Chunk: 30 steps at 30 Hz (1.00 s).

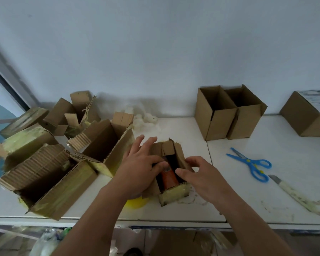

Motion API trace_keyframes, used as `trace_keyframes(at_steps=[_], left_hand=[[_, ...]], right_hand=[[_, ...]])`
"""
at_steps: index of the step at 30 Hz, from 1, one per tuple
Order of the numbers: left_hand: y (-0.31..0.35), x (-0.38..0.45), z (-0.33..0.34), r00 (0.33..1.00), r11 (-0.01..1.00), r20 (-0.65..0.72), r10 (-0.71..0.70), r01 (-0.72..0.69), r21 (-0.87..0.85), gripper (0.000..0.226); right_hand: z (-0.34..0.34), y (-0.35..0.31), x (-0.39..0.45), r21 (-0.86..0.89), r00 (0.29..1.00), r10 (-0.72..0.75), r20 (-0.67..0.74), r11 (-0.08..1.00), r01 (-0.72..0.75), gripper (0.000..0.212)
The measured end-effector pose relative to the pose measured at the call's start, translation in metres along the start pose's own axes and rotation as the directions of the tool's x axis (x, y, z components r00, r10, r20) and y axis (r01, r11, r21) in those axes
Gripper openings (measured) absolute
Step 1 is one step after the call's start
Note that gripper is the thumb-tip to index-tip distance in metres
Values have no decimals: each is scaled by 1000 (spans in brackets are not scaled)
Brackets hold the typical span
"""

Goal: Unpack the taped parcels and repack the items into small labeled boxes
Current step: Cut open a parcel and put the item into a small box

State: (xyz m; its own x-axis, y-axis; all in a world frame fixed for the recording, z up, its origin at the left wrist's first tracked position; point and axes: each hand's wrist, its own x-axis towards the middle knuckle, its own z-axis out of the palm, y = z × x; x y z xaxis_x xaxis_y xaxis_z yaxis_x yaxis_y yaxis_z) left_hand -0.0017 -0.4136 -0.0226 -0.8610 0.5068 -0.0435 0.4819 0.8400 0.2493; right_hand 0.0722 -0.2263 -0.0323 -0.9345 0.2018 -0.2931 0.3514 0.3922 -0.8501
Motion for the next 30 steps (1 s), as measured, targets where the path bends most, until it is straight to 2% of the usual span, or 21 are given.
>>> trace_keyframes(at_steps=[2,6,8,11,13,17,20,22,24,27,30], left_hand=[[-1,2,-5,999,995,52,15,-20,102,45],[0,5,-16,990,960,102,101,-123,250,79],[-3,4,-20,990,939,67,124,-139,315,81],[-6,5,-26,997,932,-8,79,-71,356,88],[-3,10,-26,1000,951,-20,4,2,310,87],[6,32,-19,987,978,-6,-160,159,138,68],[7,40,-6,974,972,-27,-226,224,-76,50],[8,42,-4,957,918,15,-288,281,-281,53],[6,44,-1,952,879,34,-303,293,-376,65],[4,51,3,938,853,24,-345,324,-409,62],[0,54,5,943,878,7,-332,312,-364,54]], right_hand=[[-1,1,0,25,1000,5,17,1000,-6,47],[0,-1,-3,35,1000,-11,22,999,10,44],[0,0,-3,31,999,-24,31,999,23,44],[1,0,-3,21,998,-45,44,999,44,44],[2,-1,-5,11,997,-60,52,998,59,43],[6,-2,-9,-16,995,-86,56,996,87,43],[12,1,-10,4,995,-90,41,996,90,42],[16,4,-10,71,996,-80,24,994,79,33],[22,6,-10,135,998,-63,11,989,61,22],[32,7,-10,182,998,-61,-17,981,63,23],[39,7,-10,224,998,-38,-52,973,49,27]])
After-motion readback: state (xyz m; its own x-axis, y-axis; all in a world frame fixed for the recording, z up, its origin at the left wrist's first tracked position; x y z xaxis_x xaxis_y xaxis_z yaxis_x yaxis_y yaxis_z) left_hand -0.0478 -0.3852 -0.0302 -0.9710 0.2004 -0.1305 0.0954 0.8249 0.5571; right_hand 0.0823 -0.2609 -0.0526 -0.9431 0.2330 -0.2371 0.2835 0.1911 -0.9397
